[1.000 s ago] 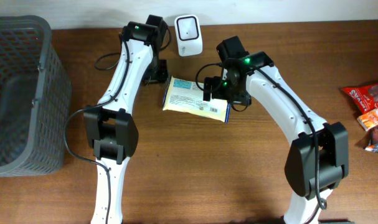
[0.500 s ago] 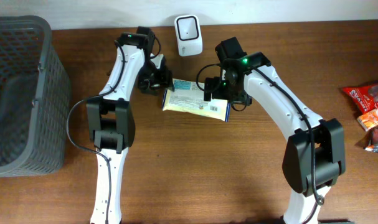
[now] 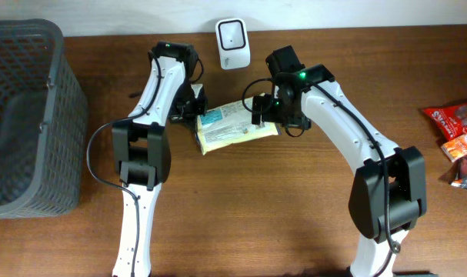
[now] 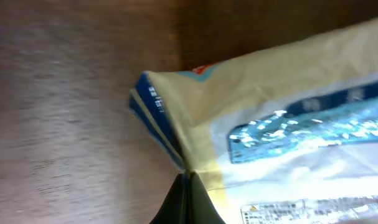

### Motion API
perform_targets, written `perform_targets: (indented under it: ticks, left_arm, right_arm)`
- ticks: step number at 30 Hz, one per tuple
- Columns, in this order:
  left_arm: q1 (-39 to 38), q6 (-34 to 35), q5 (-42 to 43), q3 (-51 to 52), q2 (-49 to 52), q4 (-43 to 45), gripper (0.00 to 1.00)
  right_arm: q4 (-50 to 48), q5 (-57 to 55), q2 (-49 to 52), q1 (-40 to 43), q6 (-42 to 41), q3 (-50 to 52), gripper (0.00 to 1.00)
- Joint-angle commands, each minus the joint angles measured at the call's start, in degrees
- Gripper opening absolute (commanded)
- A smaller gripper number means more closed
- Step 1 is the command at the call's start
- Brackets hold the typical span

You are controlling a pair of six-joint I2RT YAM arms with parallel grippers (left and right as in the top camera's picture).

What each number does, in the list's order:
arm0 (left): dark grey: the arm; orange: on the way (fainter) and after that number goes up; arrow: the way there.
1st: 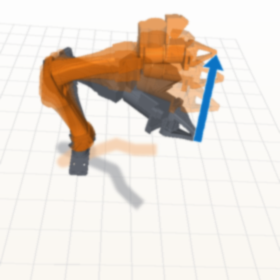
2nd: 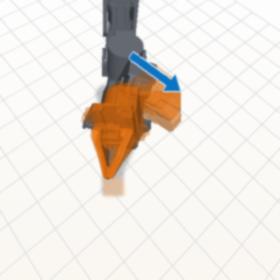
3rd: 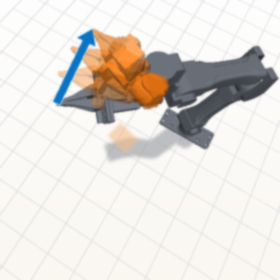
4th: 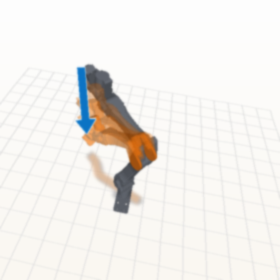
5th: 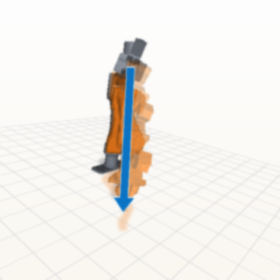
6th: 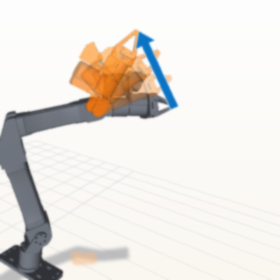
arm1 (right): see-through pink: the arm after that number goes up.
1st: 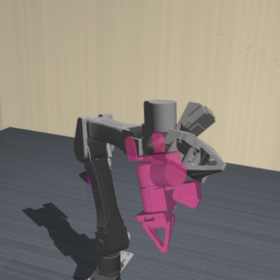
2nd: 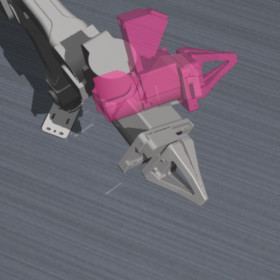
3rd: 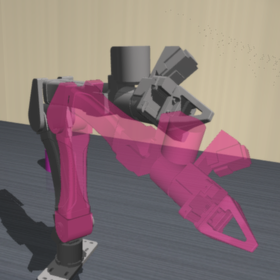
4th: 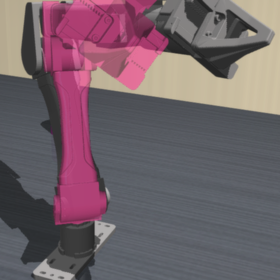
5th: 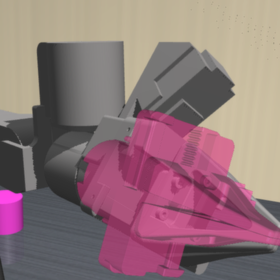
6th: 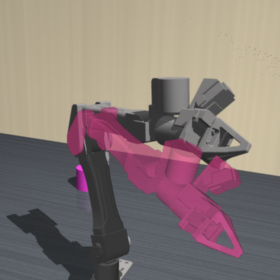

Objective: Scan the item barcode

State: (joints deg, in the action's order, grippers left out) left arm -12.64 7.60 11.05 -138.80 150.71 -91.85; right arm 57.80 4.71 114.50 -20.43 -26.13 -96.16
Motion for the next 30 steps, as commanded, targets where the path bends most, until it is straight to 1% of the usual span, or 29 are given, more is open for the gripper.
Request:
perform_targets:
  ticks: [1, 2, 4, 6, 7, 10, 12, 13, 14, 16, 17, 18, 19, 20, 21, 22, 23, 24, 26, 28, 30]
  left_arm:
    - [0.1, 0.7, -8.4, -1.2, 1.2, 1.9, 0.09]
    - [0.1, 0.4, -10.0, -1.2, 1.2, 3.6, 0.08]
    - [0.1, 0.0, -10.9, -1.2, 1.2, 7.5, 0.09]
    - [0.1, 0.0, -10.9, -1.2, 1.2, 9.4, 0.18]
    - [0.1, 0.0, -10.9, -1.2, 1.2, 8.2, 0.24]
    - [0.1, 0.1, -10.8, -4.1, 1.2, 2.7, 0.24]
    - [0.1, 0.1, -7.4, -7.9, 1.2, -1.4, 0.23]
    - [0.0, 0.1, -5.3, -10.4, 1.2, -3.8, 0.23]
    - [0.0, 0.0, -4.5, -11.8, 1.2, -4.9, 0.25]
    - [0.0, 0.1, -1.7, -13.2, 0.5, -4.9, 0.29]
    - [0.1, 0.0, -2.1, -13.2, 0.2, -4.9, 0.33]
    - [0.3, 0.1, -2.9, -13.2, -0.4, -4.9, 0.36]
    - [0.7, 0.1, -4.5, -13.2, -1.0, -4.9, 0.37]
    - [1.6, 2.0, -7.1, -13.2, -1.8, -4.9, 0.33]
    - [2.3, 2.2, -7.7, -13.2, -2.2, -4.9, 0.25]
    - [3.2, 2.2, -7.4, -13.2, -2.2, -4.9, 0.14]
    - [3.5, 2.2, -7.3, -13.2, -2.2, -4.9, 0.05]
    - [3.5, 2.2, -6.9, -13.2, -2.2, -4.9, 0.00]
    - [2.8, 2.2, -3.2, -13.2, -2.2, -4.9, 0.00]
    - [1.1, 2.2, -3.0, -13.2, -2.2, -4.8, 0.00]
    - [0.0, 2.2, -3.6, -13.2, -2.2, -4.6, 0.00]
  right_arm:
    - [-2.0, -0.5, 0.4, 0.2, -2.9, 1.2, 1.00]
    - [-5.0, -0.4, 0.4, 0.2, -3.3, 2.9, 0.97]
    - [-12.1, -0.5, 0.4, 0.2, -3.2, 6.7, 0.96]
    - [-16.5, -0.4, 0.4, 0.2, -3.2, 9.7, 0.96]
    - [-16.8, -0.4, 0.4, 0.1, -2.6, 9.7, 0.96]
    - [-17.1, -0.2, 0.4, 0.1, -2.6, 9.7, 0.96]
    - [-16.9, 1.4, 0.4, 0.2, -2.6, 9.7, 0.96]
    - [-17.2, 3.0, 0.4, 0.2, -0.9, 9.7, 0.96]
    - [-17.2, 3.8, 0.4, 0.2, 0.7, 9.7, 0.96]
    - [-17.4, 4.0, 0.4, 0.1, 0.9, 9.7, 0.97]
    - [-17.4, 4.9, 0.4, 0.1, 0.9, 9.7, 0.96]
    - [-17.6, 6.5, 0.4, 0.1, 0.9, 9.7, 0.88]
    - [-17.8, 8.0, 0.4, -0.1, 0.8, 9.7, 0.68]
    - [-18.3, 8.9, 0.4, -0.7, 0.5, 9.7, 0.44]
    - [-18.8, 8.9, 0.4, -1.7, 0.2, 9.7, 0.29]
    - [-19.3, 8.8, 0.4, -3.0, 0.2, 9.7, 0.17]
    - [-20.0, 8.8, 0.4, -4.1, 0.1, 9.7, 0.15]
    - [-20.6, 8.4, 0.4, -5.3, -1.4, 9.7, 0.15]
    - [-22.2, 7.9, 0.8, -7.0, -5.3, 10.0, 0.08]
    - [-23.4, 4.4, 3.8, -8.0, -8.0, 10.7, 0.08]
    - [-23.6, 4.1, 7.4, -7.6, -8.5, 10.7, 0.08]
